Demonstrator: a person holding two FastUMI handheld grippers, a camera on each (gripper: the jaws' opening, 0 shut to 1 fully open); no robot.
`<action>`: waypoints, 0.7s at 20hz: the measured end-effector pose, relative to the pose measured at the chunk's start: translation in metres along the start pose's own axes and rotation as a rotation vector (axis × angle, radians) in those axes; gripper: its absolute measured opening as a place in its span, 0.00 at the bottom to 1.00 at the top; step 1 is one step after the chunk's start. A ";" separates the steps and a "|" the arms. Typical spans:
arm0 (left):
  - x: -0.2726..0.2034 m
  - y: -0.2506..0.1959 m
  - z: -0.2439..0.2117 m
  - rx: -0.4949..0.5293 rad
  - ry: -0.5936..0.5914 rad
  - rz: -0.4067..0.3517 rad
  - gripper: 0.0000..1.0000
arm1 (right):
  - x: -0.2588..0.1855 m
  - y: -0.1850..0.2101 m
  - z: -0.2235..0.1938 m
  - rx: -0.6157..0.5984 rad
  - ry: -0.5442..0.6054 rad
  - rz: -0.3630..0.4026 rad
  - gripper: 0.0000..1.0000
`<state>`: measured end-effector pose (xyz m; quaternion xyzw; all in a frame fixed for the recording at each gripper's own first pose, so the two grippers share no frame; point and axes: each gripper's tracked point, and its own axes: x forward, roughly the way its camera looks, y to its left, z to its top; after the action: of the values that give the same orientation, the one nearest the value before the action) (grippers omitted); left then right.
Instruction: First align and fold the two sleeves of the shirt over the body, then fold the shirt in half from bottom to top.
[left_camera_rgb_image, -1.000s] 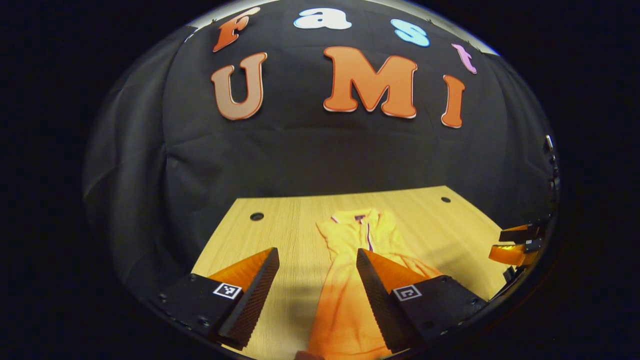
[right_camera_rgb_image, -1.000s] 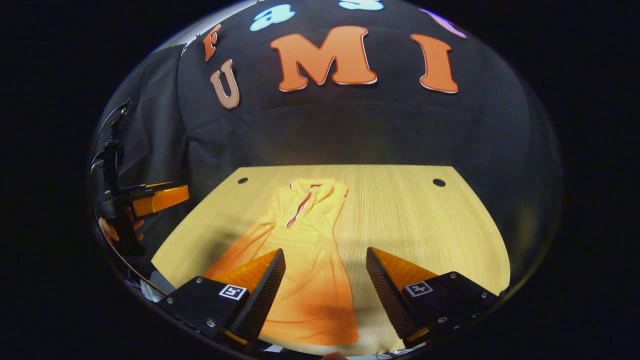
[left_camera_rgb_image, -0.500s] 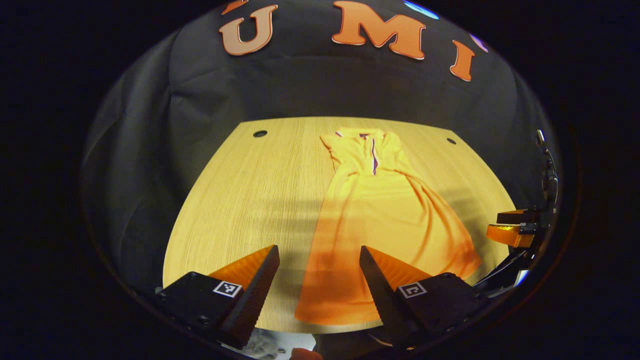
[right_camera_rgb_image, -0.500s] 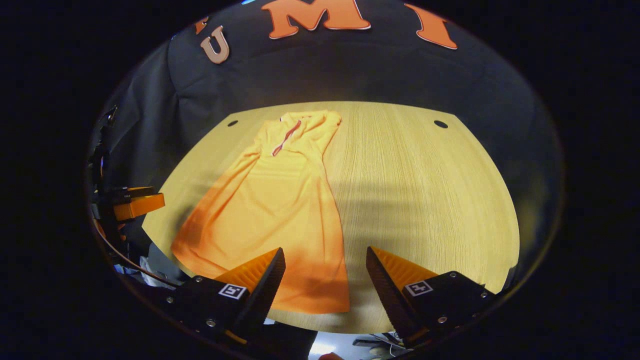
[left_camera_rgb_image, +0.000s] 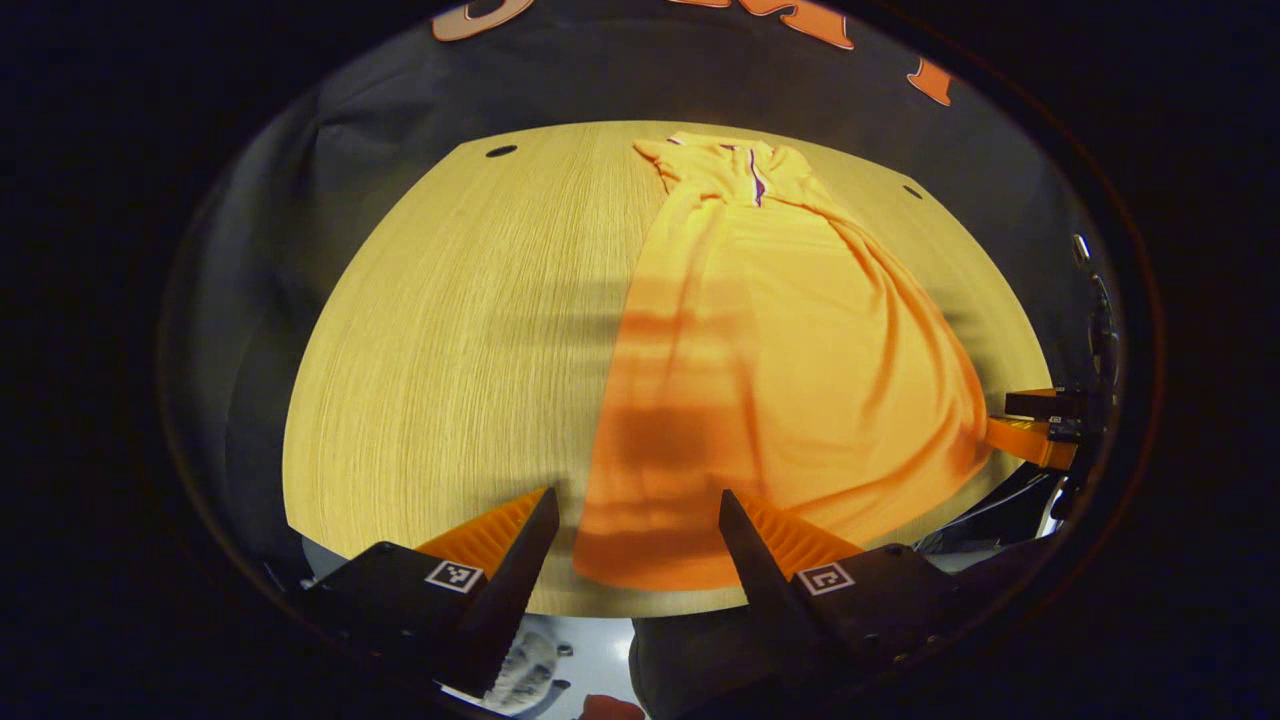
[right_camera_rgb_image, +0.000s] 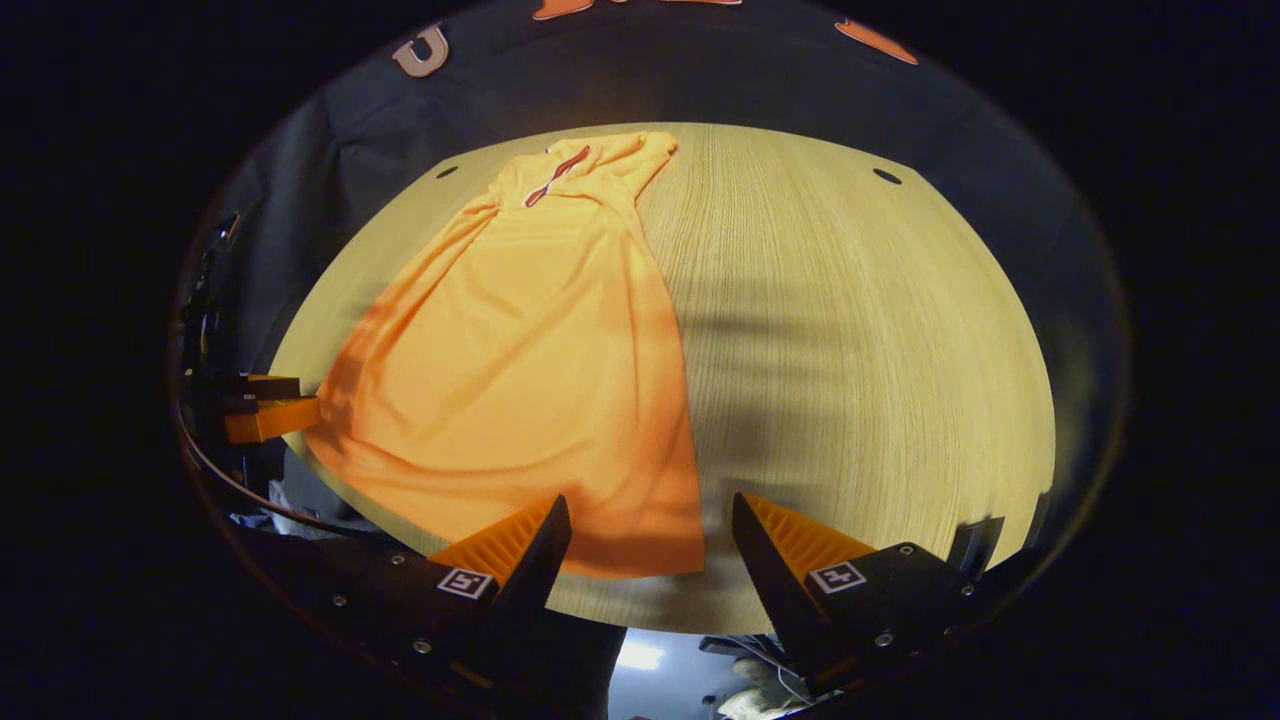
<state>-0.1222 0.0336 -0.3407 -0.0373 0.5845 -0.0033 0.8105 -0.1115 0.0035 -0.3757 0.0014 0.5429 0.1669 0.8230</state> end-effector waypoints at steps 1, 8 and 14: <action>0.005 0.002 -0.001 0.007 -0.004 0.019 0.98 | 0.004 0.002 -0.003 -0.005 0.012 -0.002 0.99; 0.006 -0.009 -0.011 0.010 -0.051 0.002 0.99 | 0.014 0.023 -0.009 -0.073 0.023 -0.036 0.75; 0.015 -0.042 0.001 0.038 -0.155 -0.013 0.31 | 0.018 0.042 0.008 0.165 -0.024 0.139 0.24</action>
<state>-0.1144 -0.0091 -0.3521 -0.0259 0.5194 -0.0167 0.8540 -0.1092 0.0499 -0.3806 0.1088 0.5435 0.1785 0.8129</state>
